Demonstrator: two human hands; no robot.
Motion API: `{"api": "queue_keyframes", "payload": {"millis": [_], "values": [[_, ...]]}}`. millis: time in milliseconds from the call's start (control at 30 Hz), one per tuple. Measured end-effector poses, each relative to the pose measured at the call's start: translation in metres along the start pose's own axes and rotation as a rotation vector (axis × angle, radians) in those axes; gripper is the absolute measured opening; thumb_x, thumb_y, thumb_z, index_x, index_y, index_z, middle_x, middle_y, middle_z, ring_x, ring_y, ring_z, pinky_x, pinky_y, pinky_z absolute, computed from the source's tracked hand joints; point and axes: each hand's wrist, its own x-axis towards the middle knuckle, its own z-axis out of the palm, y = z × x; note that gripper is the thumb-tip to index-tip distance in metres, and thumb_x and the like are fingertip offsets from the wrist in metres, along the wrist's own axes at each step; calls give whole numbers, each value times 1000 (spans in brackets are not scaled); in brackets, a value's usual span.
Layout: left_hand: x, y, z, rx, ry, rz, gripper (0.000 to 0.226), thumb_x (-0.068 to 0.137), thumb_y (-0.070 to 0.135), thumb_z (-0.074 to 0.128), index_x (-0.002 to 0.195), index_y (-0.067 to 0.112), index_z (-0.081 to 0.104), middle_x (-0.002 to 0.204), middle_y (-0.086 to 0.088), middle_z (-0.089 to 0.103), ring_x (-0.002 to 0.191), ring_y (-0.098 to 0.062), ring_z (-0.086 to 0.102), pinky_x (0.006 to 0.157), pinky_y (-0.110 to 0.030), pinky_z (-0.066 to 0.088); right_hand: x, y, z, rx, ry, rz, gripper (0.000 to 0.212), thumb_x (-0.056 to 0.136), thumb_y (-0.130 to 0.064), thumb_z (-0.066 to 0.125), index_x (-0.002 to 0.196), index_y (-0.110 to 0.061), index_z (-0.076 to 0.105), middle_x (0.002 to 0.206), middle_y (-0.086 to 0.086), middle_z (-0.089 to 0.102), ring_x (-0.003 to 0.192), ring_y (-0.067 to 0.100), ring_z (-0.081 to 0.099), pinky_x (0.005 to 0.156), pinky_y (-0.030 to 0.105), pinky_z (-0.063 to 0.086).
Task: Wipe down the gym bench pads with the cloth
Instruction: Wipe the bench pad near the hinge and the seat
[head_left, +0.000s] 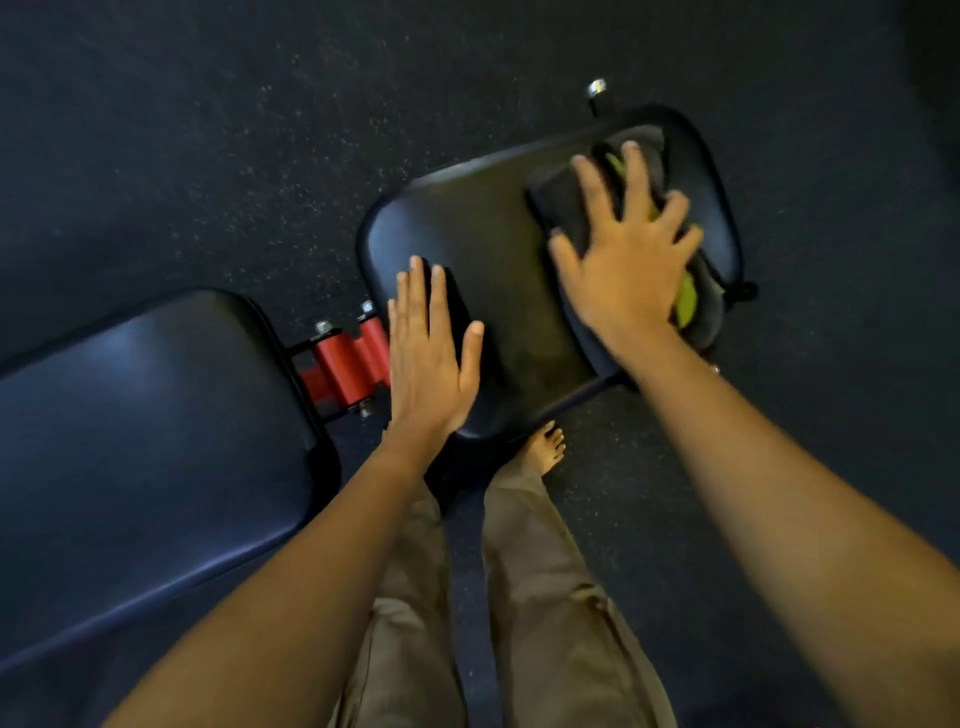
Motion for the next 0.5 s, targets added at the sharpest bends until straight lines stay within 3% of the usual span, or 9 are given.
{"api": "queue_keyframes", "payload": {"millis": [133,167,233,333,400,433,500], "values": [[12,12,10,42,36,2,62,99,37,32,148,1,20,156,-23,9,145,-34,5,116,-32,-4,-30,29,7,-85,20,-599,65,87,-52,49,148,-39,30,158,2,26,120,44,42,93,56,37],[12,16,11,49,46,-9,62,99,36,32,147,0,20,155,-24,10,144,-35,5,116,-33,-4,-34,52,8,-89,22,-671,64,87,-53,49,147,-39,32,157,2,29,118,43,44,91,54,38],[12,23,14,65,47,-11,61,99,35,32,147,-1,22,155,-23,11,144,-36,7,116,-34,-2,-27,88,5,-53,38,-579,62,87,-55,49,145,-40,36,156,1,32,115,41,45,88,51,39],[13,40,21,77,11,80,60,99,35,32,147,1,22,156,-20,11,145,-32,7,117,-34,-2,8,88,-3,63,37,-12,60,90,-54,45,146,-41,31,158,0,23,120,43,39,92,53,36],[20,55,28,61,18,89,60,99,35,31,147,1,23,156,-19,12,145,-31,9,118,-37,1,32,64,-10,96,-38,180,62,91,-55,43,149,-42,23,160,1,16,125,44,35,96,56,33],[25,61,30,48,34,57,60,99,35,30,147,1,23,156,-19,13,145,-31,10,117,-38,2,35,54,-12,70,-46,112,64,90,-55,43,149,-42,22,161,1,15,126,45,34,97,57,32],[39,72,33,22,76,-29,60,98,35,29,147,0,24,156,-19,15,144,-33,11,116,-40,3,21,59,-10,16,-21,-240,65,88,-53,46,149,-43,25,160,0,19,126,45,37,96,58,34]]}}
